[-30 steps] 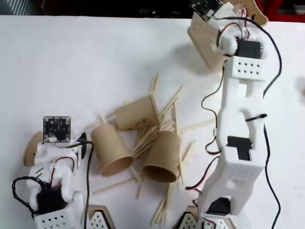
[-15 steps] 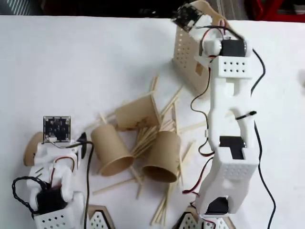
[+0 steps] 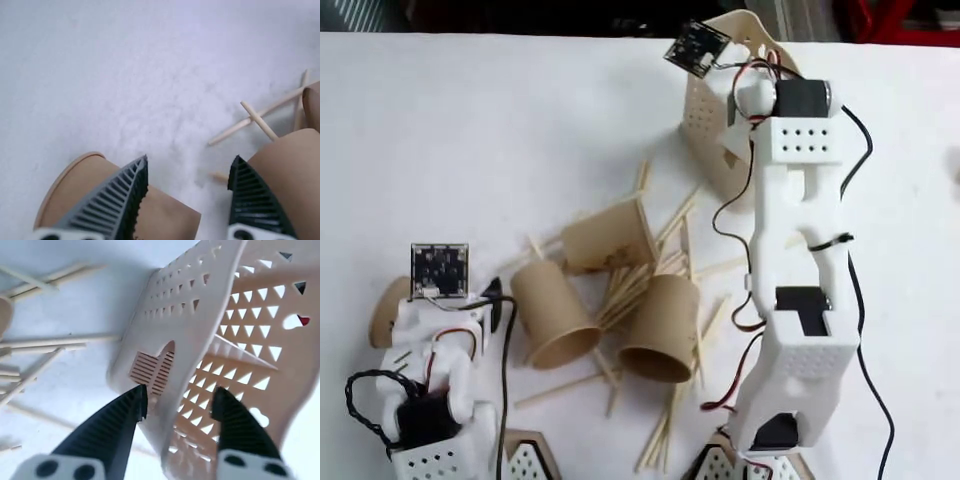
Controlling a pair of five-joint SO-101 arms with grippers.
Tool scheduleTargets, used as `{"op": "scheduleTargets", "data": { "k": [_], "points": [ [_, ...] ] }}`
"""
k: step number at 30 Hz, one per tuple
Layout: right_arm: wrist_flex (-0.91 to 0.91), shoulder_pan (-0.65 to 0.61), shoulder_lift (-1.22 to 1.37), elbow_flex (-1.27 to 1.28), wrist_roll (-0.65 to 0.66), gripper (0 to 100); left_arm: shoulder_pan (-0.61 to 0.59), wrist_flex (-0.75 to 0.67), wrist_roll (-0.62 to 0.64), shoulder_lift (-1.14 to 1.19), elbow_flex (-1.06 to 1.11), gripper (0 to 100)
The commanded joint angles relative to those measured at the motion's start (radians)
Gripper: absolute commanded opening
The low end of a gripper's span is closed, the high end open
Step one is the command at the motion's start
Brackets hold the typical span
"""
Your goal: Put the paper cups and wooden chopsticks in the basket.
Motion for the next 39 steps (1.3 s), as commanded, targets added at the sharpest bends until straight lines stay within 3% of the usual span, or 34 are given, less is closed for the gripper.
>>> {"op": "scheduleTargets", "data": {
  "k": [1, 7, 16, 27, 36, 39],
  "points": [
    [0.053, -0.021, -0.085, -0.068, -0.012, 32.1, -0.002, -0.028, -0.012, -0.008, -0.008, 26],
    [0.044, -0.036, -0.137, -0.084, -0.043, 32.3, -0.002, -0.028, -0.012, -0.008, -0.008, 26],
    [-0.245, -0.061, -0.081, -0.084, -0.275, 32.3, -0.002, -0.026, -0.012, -0.008, -0.008, 26],
    [-0.473, -0.114, 0.096, -0.084, -0.298, 32.0, -0.002, -0.026, -0.012, -0.008, -0.008, 26],
    [-0.516, -0.102, 0.154, -0.084, -0.282, 9.6, -0.002, -0.026, -0.012, -0.008, -0.008, 26],
    [-0.504, -0.108, 0.153, -0.084, -0.193, 1.3, -0.002, -0.029, -0.014, -0.008, 0.000, 26]
  ]
}}
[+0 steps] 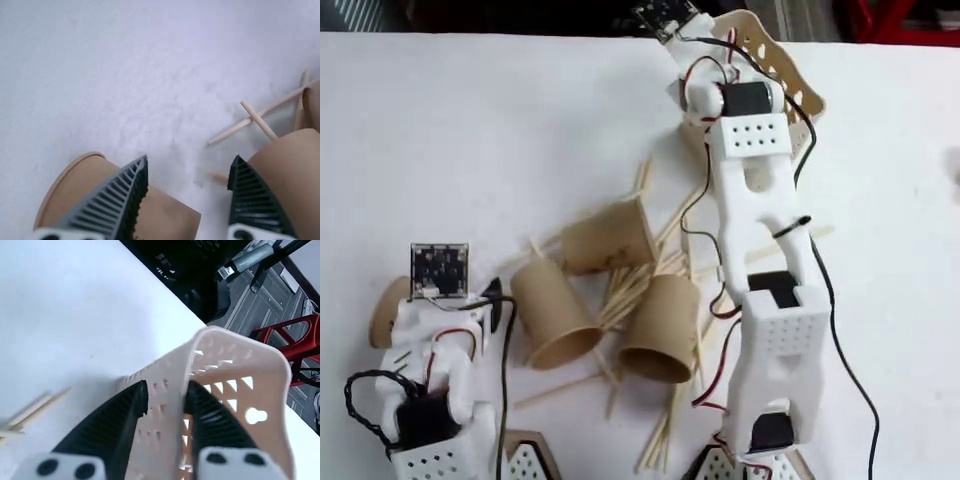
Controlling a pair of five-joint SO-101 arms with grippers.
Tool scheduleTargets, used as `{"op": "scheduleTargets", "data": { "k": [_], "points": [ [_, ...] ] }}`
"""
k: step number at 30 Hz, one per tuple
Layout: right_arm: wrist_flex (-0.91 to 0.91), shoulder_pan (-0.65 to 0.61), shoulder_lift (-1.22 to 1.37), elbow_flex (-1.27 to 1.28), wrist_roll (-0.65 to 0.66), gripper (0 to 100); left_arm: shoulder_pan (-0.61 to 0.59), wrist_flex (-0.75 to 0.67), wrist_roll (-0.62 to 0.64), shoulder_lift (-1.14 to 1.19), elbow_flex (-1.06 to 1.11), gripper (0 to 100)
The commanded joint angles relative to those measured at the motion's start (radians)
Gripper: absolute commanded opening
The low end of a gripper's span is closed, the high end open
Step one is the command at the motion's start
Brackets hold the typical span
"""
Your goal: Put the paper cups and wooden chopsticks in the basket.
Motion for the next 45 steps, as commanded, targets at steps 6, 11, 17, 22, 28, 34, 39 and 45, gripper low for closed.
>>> {"op": "scheduleTargets", "data": {
  "k": [6, 11, 17, 22, 28, 34, 39, 45],
  "points": [
    [0.128, -0.013, -0.085, -0.046, 0.189, 1.9, -0.002, -0.066, -0.014, -0.008, 0.026, 26],
    [0.236, -0.036, -0.174, -0.044, 0.276, 1.9, -0.002, -0.066, -0.014, -0.008, 0.026, 26],
    [0.295, -0.039, -0.188, -0.038, 0.397, 2.0, -0.002, -0.066, -0.014, -0.008, 0.028, 26],
    [0.297, -0.024, -0.193, -0.037, 0.318, 12.2, -0.002, -0.066, -0.014, -0.008, 0.028, 26],
    [0.298, -0.007, -0.228, -0.044, 0.204, 32.5, -0.002, -0.066, -0.014, -0.008, 0.028, 26],
    [0.361, -0.010, -0.387, -0.044, 0.203, 32.6, -0.002, -0.066, -0.014, -0.008, 0.028, 26],
    [0.475, 0.068, -0.506, -0.043, 0.187, 32.6, -0.002, -0.066, -0.014, -0.008, 0.028, 26],
    [0.558, 0.341, -0.596, -0.037, 0.015, 32.6, -0.002, -0.066, -0.014, -0.008, 0.028, 26]
  ]
}}
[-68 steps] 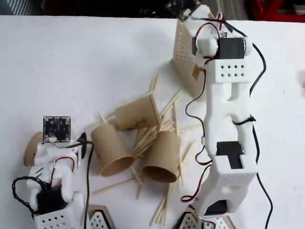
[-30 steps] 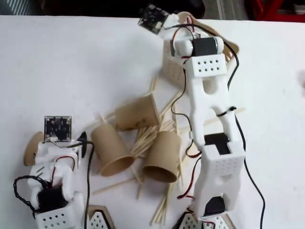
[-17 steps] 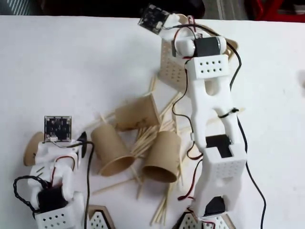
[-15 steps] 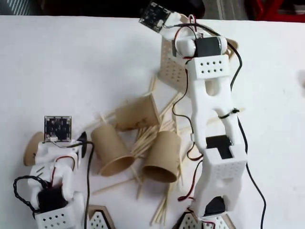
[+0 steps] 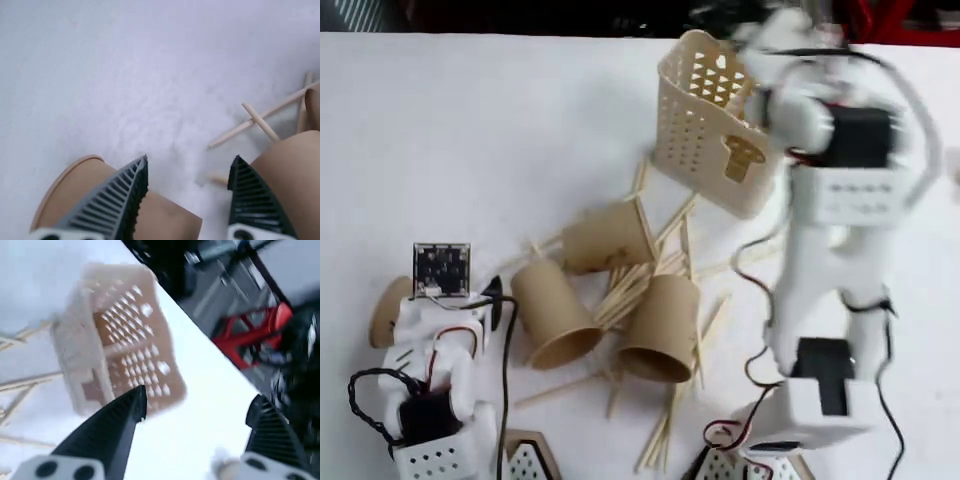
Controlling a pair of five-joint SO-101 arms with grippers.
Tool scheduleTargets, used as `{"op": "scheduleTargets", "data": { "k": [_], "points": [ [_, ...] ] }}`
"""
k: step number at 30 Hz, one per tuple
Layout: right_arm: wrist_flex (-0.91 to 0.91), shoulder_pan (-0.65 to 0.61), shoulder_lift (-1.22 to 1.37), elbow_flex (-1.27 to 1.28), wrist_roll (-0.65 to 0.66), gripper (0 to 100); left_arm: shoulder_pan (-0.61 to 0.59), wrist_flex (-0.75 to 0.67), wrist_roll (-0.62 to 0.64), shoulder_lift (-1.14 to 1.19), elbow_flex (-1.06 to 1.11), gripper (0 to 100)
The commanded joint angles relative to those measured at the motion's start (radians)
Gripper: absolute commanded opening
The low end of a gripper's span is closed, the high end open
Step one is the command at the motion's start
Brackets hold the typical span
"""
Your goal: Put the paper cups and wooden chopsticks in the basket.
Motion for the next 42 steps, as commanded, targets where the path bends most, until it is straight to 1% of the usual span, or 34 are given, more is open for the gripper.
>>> {"op": "scheduleTargets", "data": {
  "k": [1, 4, 7, 10, 14, 20, 29, 36, 42],
  "points": [
    [0.013, 0.197, -0.076, -0.029, -0.104, 32.6, -0.002, -0.021, -0.008, -0.008, -0.006, 26],
    [-0.013, 0.383, -0.051, -0.028, -0.147, 32.6, -0.002, -0.021, -0.008, -0.008, -0.006, 26],
    [-0.070, 0.538, 0.030, -0.026, -0.149, 32.6, -0.002, -0.021, -0.008, -0.008, -0.006, 26],
    [-0.166, 0.648, 0.153, -0.026, -0.149, 32.6, -0.002, -0.021, -0.008, -0.008, -0.005, 26],
    [-0.337, 0.737, 0.328, -0.035, -0.149, 32.6, -0.002, -0.021, -0.008, -0.008, -0.005, 26],
    [-0.553, 0.799, 0.510, -0.037, -0.146, 32.7, -0.002, -0.021, -0.008, -0.008, -0.005, 26],
    [-0.825, 0.842, 0.690, -0.037, -0.143, 32.7, -0.002, -0.021, -0.008, -0.008, -0.005, 26],
    [-0.980, 0.845, 0.840, -0.037, -0.146, 32.7, -0.002, -0.020, -0.008, -0.008, -0.003, 26],
    [-1.069, 0.825, 0.938, -0.037, -0.147, 32.7, -0.002, -0.017, -0.008, -0.008, -0.003, 26]
  ]
}}
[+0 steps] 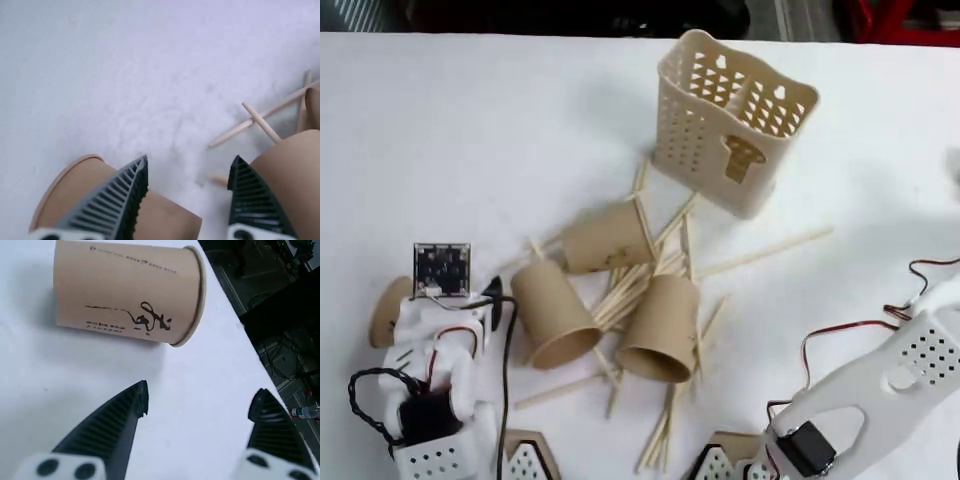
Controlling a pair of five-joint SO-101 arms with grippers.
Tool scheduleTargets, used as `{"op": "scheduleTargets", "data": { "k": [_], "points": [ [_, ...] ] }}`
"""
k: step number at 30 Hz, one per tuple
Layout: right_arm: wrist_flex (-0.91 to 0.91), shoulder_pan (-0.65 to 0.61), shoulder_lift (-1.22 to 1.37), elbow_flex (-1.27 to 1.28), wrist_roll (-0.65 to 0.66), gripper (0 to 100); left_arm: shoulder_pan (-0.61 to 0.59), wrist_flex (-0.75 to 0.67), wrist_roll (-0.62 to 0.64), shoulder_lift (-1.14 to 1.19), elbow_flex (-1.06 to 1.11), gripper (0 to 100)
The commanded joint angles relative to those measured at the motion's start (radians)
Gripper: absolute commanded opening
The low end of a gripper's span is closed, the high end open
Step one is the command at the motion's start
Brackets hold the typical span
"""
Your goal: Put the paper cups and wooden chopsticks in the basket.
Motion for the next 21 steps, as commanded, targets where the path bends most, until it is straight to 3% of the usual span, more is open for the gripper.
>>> {"op": "scheduleTargets", "data": {
  "k": [1, 5, 8, 12, 21],
  "points": [
    [-0.056, -0.016, 0.008, -0.037, -0.003, 32.7, -0.002, -0.017, -0.008, -0.008, -0.005, 26],
    [-0.031, -0.044, 0.028, -0.037, -0.012, 32.6, -0.002, -0.015, -0.008, -0.008, -0.005, 26],
    [0.088, -0.062, 0.002, -0.048, -0.089, 32.6, -0.002, -0.015, -0.008, -0.008, -0.005, 26],
    [0.371, -0.077, -0.084, -0.107, -0.153, 32.6, -0.002, -0.015, -0.008, -0.008, -0.005, 26],
    [0.941, -0.139, -0.254, -0.302, -0.097, 32.6, -0.002, -0.017, -0.008, -0.008, -0.005, 26]
  ]
}}
